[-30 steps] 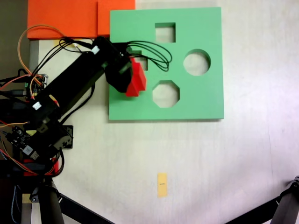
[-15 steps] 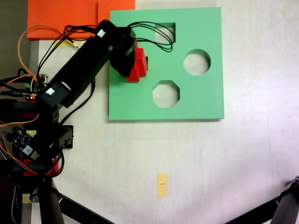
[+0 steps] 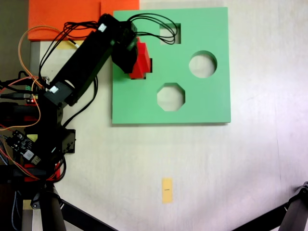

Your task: Put the cross columnar block into the corresponding hole

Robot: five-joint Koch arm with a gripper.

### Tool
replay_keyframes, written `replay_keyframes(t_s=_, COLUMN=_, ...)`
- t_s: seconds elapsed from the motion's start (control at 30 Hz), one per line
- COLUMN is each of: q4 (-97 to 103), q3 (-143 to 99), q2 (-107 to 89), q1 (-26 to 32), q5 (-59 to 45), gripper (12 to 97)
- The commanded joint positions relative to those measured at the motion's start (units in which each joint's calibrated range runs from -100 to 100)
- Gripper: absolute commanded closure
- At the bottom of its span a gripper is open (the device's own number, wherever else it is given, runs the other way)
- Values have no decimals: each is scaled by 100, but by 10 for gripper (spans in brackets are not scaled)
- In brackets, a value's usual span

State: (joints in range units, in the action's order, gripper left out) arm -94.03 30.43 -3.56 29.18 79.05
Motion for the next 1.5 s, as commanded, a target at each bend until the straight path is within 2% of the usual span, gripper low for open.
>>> replay_keyframes(t_s=0.0, q4=164, q3=467, q2=-35, q1=49, q5=98, gripper=705)
replay_keyframes(t_s=0.57, q4=375, q3=756, q2=579, q1=39, q5=-210, gripper=686)
replay_keyframes(t_s=0.67, q4=385, q3=726, q2=733, q1=39, q5=-215, gripper=603)
replay_keyframes(t_s=0.8, q4=385, q3=716, q2=872, q1=39, q5=-220, gripper=544)
replay_keyframes(t_s=0.9, q4=375, q3=686, q2=900, q1=39, q5=-215, gripper=395)
replay_keyframes(t_s=1.13, q4=375, q3=696, q2=900, q1=20, q5=-230, gripper=135)
replay_keyframes(t_s=1.47, q4=308, q3=706, q2=691, q1=0, q5=-298, gripper=135)
